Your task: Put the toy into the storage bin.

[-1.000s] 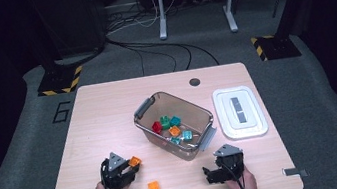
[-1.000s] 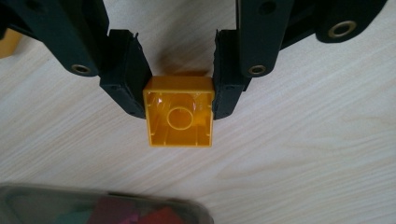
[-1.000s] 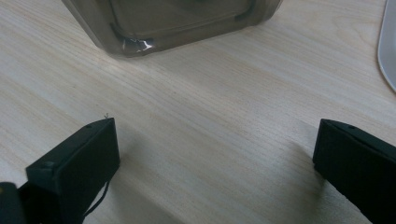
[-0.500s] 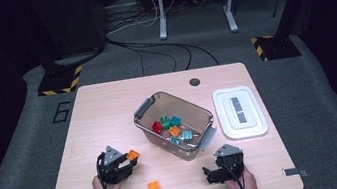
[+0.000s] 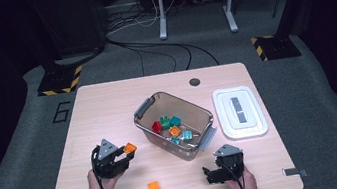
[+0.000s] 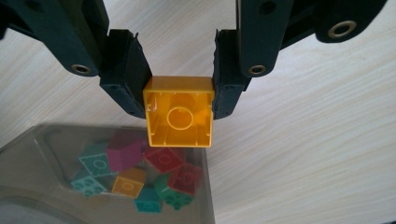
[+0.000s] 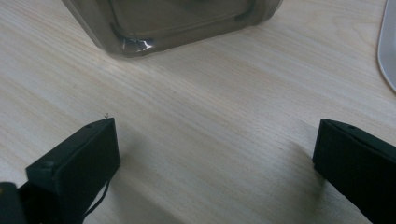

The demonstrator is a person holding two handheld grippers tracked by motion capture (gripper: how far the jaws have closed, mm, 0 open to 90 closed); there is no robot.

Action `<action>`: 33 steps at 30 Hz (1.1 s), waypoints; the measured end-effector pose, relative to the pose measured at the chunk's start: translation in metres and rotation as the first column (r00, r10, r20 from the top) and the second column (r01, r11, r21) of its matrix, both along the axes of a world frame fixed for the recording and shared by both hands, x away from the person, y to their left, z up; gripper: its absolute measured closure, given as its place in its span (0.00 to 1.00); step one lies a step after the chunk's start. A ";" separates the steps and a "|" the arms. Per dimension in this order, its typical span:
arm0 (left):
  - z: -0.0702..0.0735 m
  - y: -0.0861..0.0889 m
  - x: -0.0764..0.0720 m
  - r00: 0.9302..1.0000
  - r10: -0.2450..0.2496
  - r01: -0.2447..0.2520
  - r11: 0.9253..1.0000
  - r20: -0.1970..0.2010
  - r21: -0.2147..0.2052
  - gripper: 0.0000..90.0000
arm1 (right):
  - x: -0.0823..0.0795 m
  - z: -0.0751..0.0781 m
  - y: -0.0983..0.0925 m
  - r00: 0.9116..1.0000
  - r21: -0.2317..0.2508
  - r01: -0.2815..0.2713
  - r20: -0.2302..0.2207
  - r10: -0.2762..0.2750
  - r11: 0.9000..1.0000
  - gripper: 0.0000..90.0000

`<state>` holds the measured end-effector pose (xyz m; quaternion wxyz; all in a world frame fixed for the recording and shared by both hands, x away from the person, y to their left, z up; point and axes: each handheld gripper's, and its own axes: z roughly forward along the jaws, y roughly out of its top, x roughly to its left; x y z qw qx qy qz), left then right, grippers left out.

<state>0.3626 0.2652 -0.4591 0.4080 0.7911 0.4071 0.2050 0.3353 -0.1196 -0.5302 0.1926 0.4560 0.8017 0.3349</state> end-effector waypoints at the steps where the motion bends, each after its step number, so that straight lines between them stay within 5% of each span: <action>1: 0.002 0.000 0.000 1.000 -0.003 0.003 1.000 0.002 -0.001 0.65 | 0.000 0.000 0.000 1.000 0.000 0.000 0.000 0.000 1.000 0.00; 33: 0.085 -0.011 0.025 0.989 -0.055 0.054 0.999 0.138 0.009 0.65 | 0.000 0.000 0.000 1.000 0.002 0.000 -0.001 0.000 1.000 0.00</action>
